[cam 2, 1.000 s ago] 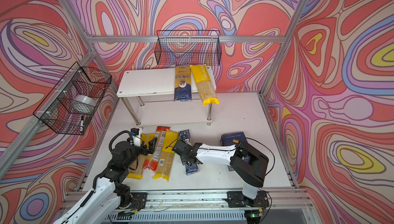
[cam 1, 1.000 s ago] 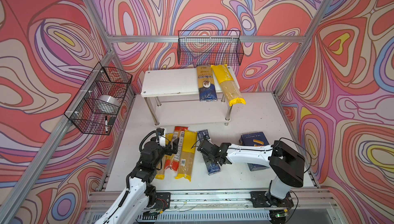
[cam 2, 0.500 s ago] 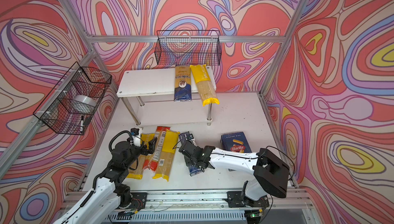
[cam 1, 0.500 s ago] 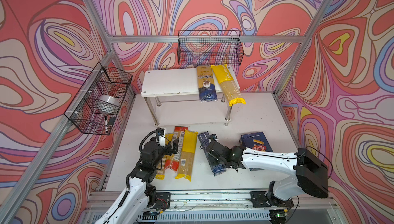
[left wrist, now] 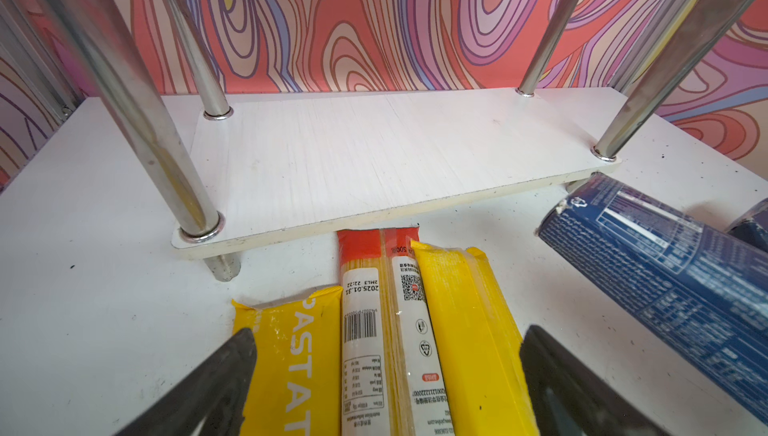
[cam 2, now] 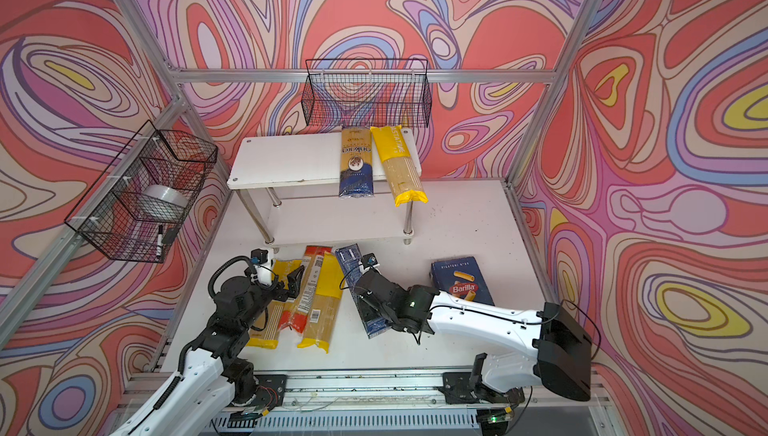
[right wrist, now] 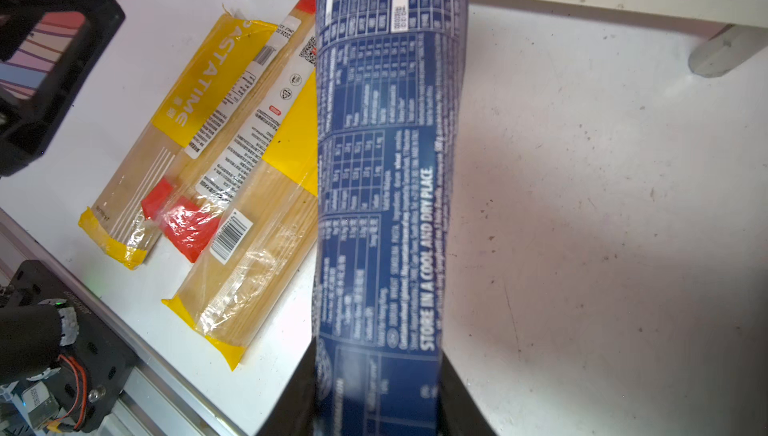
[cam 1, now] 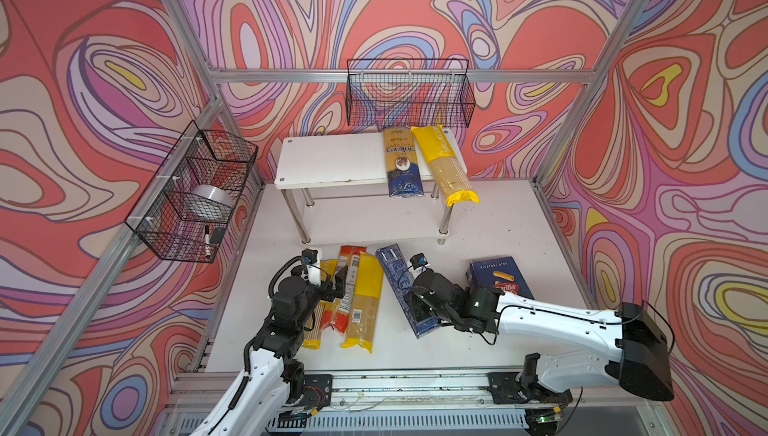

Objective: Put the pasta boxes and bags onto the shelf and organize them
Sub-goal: 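Lift the dark blue box with the right gripper toward the shelf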

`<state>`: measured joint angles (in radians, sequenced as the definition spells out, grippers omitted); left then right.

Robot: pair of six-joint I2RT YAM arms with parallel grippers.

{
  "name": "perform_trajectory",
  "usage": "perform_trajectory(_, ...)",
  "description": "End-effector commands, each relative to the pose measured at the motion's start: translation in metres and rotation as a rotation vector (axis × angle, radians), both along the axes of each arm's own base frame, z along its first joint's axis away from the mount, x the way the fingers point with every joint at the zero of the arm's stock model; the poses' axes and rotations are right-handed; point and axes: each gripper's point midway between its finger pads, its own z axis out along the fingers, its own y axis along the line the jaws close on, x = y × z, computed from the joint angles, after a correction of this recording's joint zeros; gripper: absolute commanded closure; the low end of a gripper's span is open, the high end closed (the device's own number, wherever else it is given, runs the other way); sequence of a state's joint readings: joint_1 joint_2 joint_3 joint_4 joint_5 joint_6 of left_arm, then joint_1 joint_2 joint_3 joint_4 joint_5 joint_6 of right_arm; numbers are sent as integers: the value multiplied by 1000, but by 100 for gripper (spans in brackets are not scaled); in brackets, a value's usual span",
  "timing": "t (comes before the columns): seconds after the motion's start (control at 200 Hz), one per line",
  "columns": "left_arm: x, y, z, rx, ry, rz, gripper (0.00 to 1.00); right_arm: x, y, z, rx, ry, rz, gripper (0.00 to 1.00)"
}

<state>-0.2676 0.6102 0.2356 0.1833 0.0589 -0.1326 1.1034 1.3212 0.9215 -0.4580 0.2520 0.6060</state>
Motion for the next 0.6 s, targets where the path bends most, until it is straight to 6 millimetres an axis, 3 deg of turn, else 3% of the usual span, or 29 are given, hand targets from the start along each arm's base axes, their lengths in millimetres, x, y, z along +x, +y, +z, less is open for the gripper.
perform_trajectory(0.0, -1, 4, 5, -11, -27, 21, 0, 7, 18, 67, 143, -125, 8, 100)
perform_trajectory(0.596, -6, 18, 7, -25, -66, 95, 0, -8, 53, 175, 240, -274, 111, 100)
